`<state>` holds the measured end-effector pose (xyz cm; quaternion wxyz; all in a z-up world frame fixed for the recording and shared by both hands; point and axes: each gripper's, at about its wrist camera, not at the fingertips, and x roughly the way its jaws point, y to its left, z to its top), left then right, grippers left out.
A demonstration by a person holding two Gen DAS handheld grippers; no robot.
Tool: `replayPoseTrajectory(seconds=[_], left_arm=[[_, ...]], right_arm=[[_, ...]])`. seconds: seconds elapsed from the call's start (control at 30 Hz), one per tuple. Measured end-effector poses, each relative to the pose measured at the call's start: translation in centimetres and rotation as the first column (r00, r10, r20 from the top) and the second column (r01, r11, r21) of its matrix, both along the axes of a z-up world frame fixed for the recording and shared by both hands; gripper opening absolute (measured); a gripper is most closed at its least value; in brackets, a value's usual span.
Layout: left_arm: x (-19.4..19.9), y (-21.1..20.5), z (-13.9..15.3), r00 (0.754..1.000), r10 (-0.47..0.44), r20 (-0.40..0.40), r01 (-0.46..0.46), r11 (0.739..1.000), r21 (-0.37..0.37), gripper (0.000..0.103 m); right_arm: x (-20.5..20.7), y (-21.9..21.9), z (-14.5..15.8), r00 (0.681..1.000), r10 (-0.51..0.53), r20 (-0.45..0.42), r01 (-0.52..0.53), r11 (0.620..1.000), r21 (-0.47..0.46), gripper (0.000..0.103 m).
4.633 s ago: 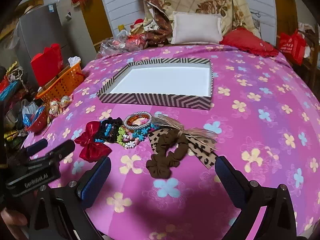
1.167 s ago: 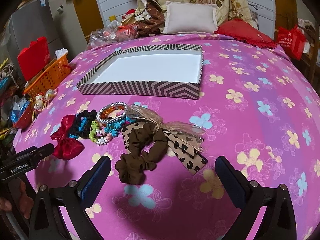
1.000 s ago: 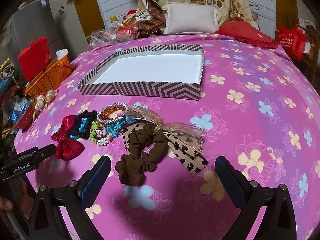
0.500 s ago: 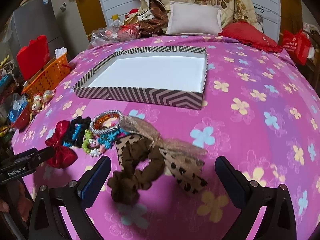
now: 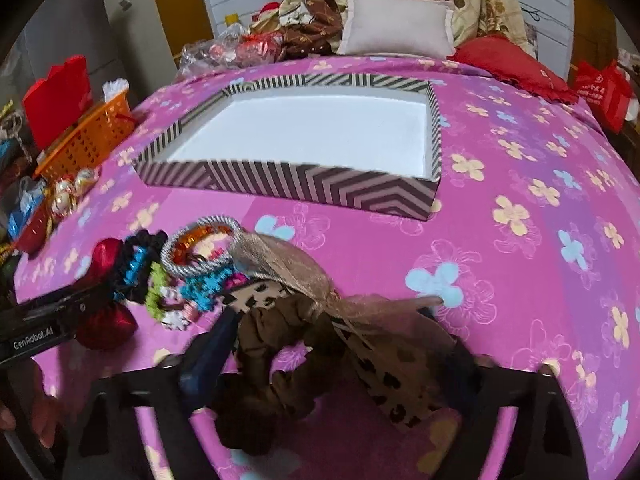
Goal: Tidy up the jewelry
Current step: 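Grasp the red satin bow with left tool while right tool grasps the leopard scrunchie, then carry the red bow with left tool while right tool carries the scrunchie into the tray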
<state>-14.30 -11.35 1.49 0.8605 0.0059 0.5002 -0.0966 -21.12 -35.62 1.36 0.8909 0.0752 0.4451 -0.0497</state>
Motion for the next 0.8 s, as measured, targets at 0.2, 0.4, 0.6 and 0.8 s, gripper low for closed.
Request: replayPoseTrajectory(seconds=[0.2,0.4,0.6,0.8], left_arm=[[-0.3,-0.2,0.2,0.999,-0.031,0.034,0.032,0.999,-0.027,0.037],[-0.8,0.5,0.6,0.998,-0.051,0.025,0.053,0.997,-0.060,0.021],[-1.9,2.5,1.9,0.998,-0.057,0.038,0.060,0.994,-0.091,0.020],[-2.6,3.2,3.8,0.995,-0.078,0.067,0.085,0.990,-0.113,0.020]], right_arm=[[-1.0,-0.4,0.1,0.998,0.027,0.048,-0.028,0.999,0.028,0.034],[-2.1,-0.3,0.9,0.996,0.045,0.072,-0.050,0.997,0.063,0.024],[-3.3,-0.4,2.5,0.992,0.044,0.121,-0.053,0.996,0.071,0.023],[-4.1,-0.3,4.4,0.984,0.046,0.170,-0.059,0.996,0.072,0.023]])
